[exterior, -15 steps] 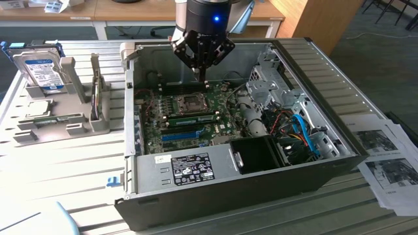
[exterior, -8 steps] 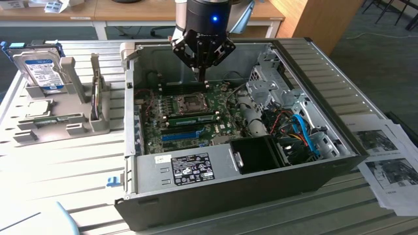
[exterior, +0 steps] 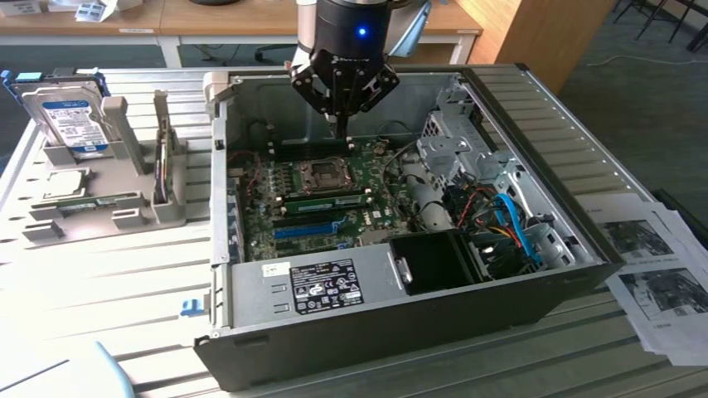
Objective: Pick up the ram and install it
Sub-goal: 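Press down the ram until it locks into place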
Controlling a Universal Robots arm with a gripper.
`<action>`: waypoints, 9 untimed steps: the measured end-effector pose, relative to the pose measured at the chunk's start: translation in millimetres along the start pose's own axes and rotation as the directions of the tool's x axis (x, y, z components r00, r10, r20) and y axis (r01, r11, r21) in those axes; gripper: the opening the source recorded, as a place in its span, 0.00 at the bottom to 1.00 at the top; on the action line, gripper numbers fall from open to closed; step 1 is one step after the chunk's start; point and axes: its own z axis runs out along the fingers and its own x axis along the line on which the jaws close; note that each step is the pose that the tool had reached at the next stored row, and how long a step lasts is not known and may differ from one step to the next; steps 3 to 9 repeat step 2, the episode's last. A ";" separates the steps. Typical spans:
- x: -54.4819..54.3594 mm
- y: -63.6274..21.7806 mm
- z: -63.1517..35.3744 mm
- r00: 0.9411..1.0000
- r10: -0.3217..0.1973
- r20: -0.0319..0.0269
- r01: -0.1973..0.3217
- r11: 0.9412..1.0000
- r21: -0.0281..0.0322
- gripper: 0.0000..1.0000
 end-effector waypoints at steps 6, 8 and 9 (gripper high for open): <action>0.0 0.0 0.0 1.000 0.000 0.000 0.000 1.000 0.000 0.09; 0.0 0.0 0.0 1.000 0.000 0.000 0.000 1.000 0.000 0.09; 0.0 0.0 0.0 1.000 0.000 0.000 0.000 1.000 0.000 0.09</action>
